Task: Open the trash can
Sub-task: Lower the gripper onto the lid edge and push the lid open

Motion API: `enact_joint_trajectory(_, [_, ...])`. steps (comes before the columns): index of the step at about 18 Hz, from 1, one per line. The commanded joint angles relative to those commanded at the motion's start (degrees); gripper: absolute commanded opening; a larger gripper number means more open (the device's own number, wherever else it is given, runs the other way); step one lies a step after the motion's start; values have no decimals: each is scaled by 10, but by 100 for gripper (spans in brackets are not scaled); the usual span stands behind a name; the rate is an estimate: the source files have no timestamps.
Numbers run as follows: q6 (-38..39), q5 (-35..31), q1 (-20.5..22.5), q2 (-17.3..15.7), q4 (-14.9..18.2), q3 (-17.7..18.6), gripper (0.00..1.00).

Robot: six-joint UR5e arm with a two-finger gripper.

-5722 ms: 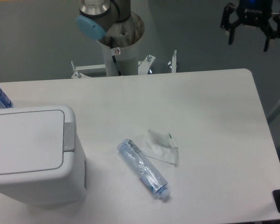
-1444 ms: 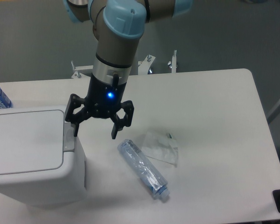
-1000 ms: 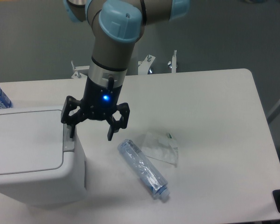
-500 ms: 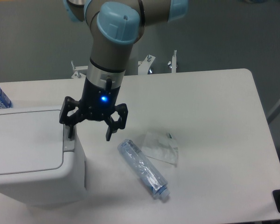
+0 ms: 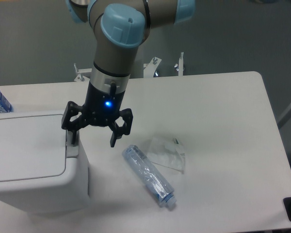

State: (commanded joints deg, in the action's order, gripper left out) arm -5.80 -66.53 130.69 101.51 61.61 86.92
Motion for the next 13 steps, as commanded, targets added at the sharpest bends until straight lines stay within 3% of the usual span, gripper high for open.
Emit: enact_joint_trajectory(13, [-1,-1,0,-2,0,-20,100])
